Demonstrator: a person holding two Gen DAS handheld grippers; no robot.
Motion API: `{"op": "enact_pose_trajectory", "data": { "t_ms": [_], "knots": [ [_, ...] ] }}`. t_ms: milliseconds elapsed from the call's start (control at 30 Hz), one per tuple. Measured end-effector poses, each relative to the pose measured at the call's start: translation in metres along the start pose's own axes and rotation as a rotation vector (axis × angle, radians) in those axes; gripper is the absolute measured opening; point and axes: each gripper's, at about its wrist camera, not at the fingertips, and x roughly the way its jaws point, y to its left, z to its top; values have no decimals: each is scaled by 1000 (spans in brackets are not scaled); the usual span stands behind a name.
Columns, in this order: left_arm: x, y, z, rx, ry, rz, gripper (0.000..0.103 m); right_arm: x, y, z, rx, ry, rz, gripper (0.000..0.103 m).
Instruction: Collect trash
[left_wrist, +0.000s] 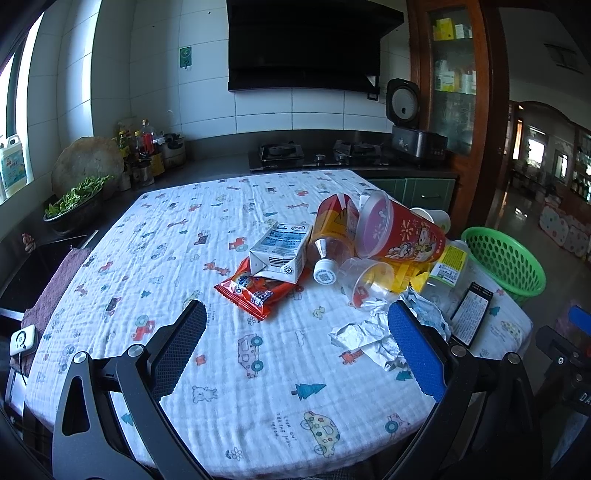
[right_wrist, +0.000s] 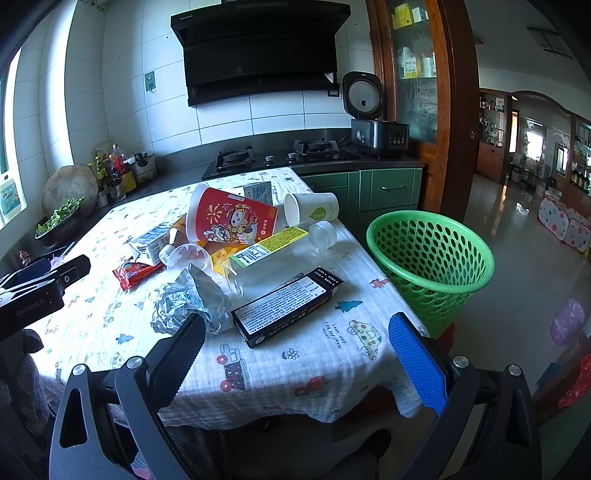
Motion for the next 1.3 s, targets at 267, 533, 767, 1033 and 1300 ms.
{"op": "enact_pose_trajectory", "data": {
  "t_ms": [267, 533, 767, 1033, 1300],
  "knots": [
    [0, 1, 2, -2, -4, 3, 97, 3, 1, -1, -3, 5, 2, 97],
    [5, 6, 5, -6, 2, 7, 97, 11, 0, 4, -20, 18, 32, 96],
    [10, 10, 7, -14, 9, 8, 97, 18, 4, 16, -71, 13, 79, 96],
    [19, -5, 1, 46, 43, -119, 96, 30, -2, 19, -69, 31, 74, 96],
    [47, -40, -12, 144, 131, -285, 94, 38, -19, 16, -37, 59, 41, 96]
  ]
}}
